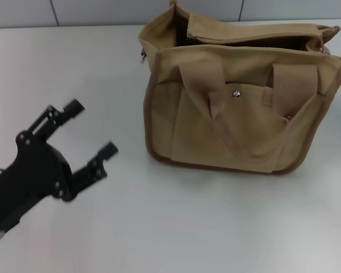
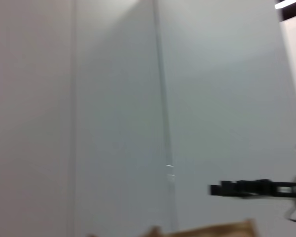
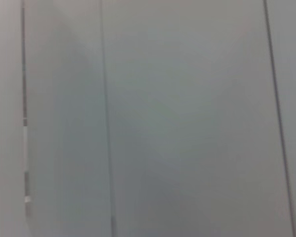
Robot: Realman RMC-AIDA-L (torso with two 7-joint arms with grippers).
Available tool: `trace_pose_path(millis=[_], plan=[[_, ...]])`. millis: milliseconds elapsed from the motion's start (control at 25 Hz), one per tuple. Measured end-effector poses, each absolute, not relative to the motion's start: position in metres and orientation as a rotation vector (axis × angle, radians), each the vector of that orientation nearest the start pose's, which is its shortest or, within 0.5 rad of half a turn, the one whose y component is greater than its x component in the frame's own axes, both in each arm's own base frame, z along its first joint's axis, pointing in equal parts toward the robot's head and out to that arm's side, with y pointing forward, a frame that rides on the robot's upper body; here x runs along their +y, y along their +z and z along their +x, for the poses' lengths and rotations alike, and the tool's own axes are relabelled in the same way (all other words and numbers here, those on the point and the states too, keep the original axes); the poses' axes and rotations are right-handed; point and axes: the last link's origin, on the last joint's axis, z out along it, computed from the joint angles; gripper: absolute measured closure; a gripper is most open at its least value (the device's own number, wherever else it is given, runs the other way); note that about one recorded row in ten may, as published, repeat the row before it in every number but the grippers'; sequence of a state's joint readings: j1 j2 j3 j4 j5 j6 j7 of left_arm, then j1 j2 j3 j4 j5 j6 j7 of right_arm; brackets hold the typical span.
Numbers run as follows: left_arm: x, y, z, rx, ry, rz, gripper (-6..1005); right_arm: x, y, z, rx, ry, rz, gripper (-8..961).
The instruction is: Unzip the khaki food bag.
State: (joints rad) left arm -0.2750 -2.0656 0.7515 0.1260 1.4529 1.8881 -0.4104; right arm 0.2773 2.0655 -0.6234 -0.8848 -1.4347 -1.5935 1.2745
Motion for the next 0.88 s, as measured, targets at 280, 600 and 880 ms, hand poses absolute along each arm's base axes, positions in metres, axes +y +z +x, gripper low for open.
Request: trace_pose_path(millis=[280,600,880], plan=[[0.202,-0.032,-0.287,-0.095,-1.218,-2.413,167,0.249,0.091,0.284,0.309,1.044,-2.513,241],[0.214,-0.054,-0.286,-0.133,-1.086,-2.606,167,0.219,0.048,0.301,0.25,0.929,-2.743,110],[0.215,-0.055,-0.286,-0.136,-1.079,-2.611,167,0.217,0.039,0.302,0.235,0.957,-2.73,110]])
